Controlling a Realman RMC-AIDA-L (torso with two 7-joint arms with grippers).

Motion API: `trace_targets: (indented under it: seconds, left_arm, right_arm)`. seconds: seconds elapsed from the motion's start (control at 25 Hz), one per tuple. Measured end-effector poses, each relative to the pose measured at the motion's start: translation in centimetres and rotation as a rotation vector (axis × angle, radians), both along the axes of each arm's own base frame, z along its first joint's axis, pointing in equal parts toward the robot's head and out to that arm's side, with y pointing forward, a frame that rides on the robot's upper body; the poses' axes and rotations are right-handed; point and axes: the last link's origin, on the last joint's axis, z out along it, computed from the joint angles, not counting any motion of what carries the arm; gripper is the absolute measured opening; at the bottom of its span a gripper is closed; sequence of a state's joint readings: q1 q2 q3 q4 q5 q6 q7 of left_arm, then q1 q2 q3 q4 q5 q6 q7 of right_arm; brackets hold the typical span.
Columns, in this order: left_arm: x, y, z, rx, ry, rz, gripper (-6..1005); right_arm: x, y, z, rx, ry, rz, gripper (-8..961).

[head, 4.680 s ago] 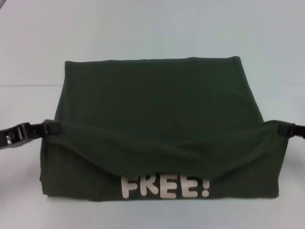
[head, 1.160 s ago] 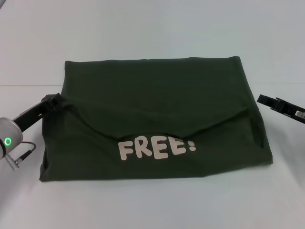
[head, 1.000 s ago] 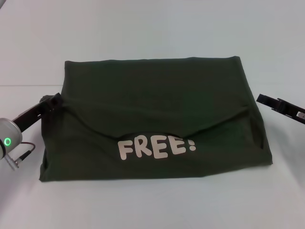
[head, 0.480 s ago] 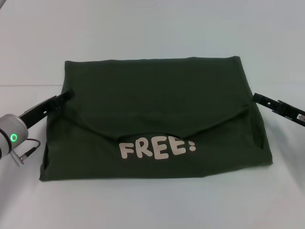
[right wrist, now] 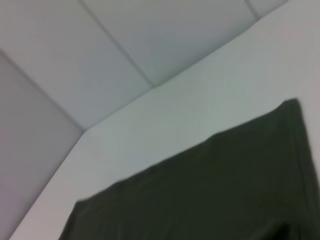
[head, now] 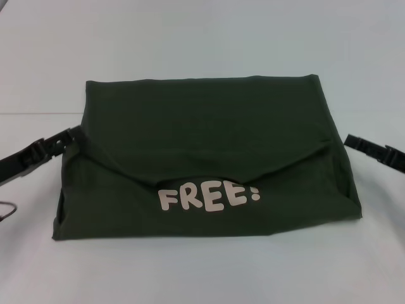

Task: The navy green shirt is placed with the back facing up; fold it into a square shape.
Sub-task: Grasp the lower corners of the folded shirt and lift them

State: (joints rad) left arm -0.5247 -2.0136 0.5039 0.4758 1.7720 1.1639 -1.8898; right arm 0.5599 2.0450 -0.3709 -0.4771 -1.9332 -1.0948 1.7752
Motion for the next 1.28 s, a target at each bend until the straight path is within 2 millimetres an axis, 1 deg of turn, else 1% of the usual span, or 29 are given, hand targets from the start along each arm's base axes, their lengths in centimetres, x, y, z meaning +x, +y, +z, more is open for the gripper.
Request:
trace_targets:
  seconds: [0.08,0.12,0.16,0.28,0.32,0.48,0.68,0.88,1.12,1.28]
  left_arm:
    - [-0.3,-0.9,0.8,-0.086,-0.008,-0.019,872]
    - [-0.4,-1.4,1.2,-0.120,-0.002,-0.033,871]
    - [-0.6,-1.9,1.7,-0.156,0.016,-0.052,869]
    - [-0.8,-2.8,2.8,-0.213,0.083,-0.101,869]
    - [-0.8,-3.0,3.0,-0.226,0.114,-0.124,869]
    - [-0.6,-3.6,3.3,-0.269,0.263,-0.244,870]
    - [-1.1,-4.0,2.4,-0.329,0.461,-0.361,869]
    - [-1.6,-3.9,1.8,-0.288,0.587,-0.402,869]
    - [-1.8,-3.8,0.7,-0.329,0.639,-0.420,868]
    - [-2.2,-3.6,-0.3,-0.349,0.693,-0.401,869]
  right_arm:
    - [0.3,-0.8,0.6,-0.043,0.006,0.025,926]
    - [0.5,-1.5,1.1,-0.083,0.015,0.040,925]
    - [0.5,-1.5,1.1,-0.083,0.015,0.040,925]
    - [0.6,-2.5,1.8,-0.114,0.041,0.064,925]
    - [0.8,-2.9,2.0,-0.117,0.046,0.072,925]
    - [0.8,-3.1,2.0,-0.124,0.045,0.077,925]
    - [0.8,-3.2,1.7,-0.126,0.030,0.083,925]
    - [1.1,-3.4,1.4,-0.133,0.005,0.085,924]
    - [0.6,-3.5,0.4,-0.173,-0.059,0.140,924]
    - [0.2,-3.5,-0.3,-0.197,-0.103,0.188,924]
